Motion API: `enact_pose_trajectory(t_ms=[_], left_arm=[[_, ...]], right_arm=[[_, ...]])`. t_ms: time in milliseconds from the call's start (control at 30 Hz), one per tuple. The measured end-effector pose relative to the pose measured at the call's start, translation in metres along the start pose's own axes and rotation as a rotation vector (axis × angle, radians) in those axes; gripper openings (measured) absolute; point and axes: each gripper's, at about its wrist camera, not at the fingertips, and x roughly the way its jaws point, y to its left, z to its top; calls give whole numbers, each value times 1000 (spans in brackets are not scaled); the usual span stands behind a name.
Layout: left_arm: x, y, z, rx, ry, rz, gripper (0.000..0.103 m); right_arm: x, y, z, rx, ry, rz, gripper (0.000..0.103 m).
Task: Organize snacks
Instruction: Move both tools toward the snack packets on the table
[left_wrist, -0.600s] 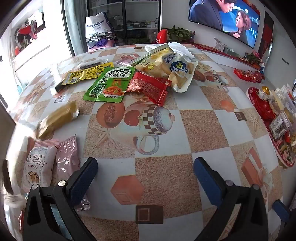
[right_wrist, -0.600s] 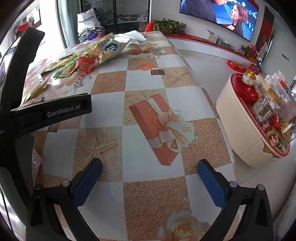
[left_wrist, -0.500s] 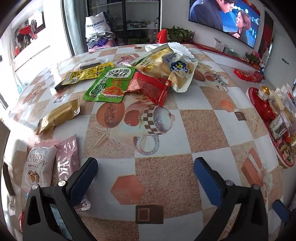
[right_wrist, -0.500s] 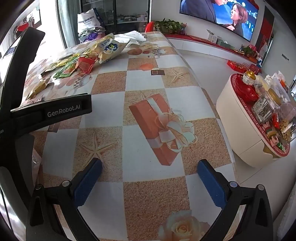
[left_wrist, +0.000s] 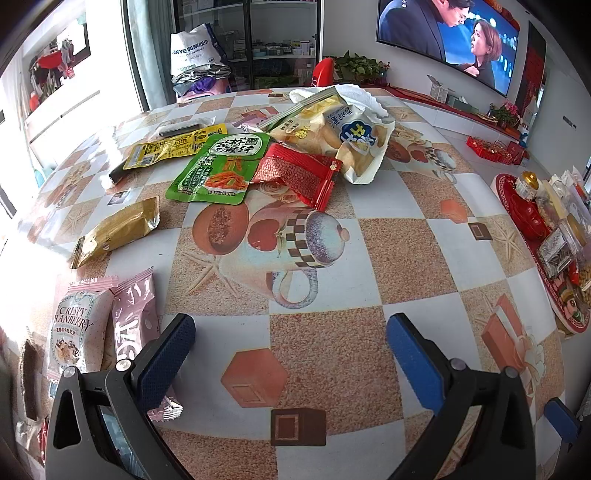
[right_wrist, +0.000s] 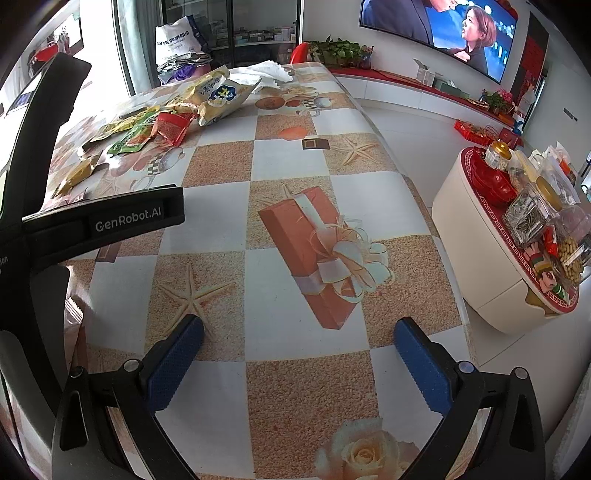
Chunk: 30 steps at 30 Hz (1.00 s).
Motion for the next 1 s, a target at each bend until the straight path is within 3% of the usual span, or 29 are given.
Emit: enact_pose_trajectory(t_ms=[433,700,800,833,900,967,1000], left_arm=[[0,0,0,0,0,1,103],[3,-5,4,19,1,-15,103],[5,-20,4,126,23,-96,103],[4,-25,4,181,48,-159,103],[-5,-23,4,159,46,-269,103],[-11,-15,2,120,61,-330,103],[-18,-18,-3,114,13,-373,103]], right_arm=[[-3,1,-2,-25,65,24,103],[-2,2,-2,-43,35,-7,103],[-1,2,-2,-31,27,-1,103],[-2,2,-2,-23,23,11,103],[-1,2,-2,-17,23,14,103],[-2,1,-2,-8,33,29,103],[-1,1,-1,-9,40,32,103]])
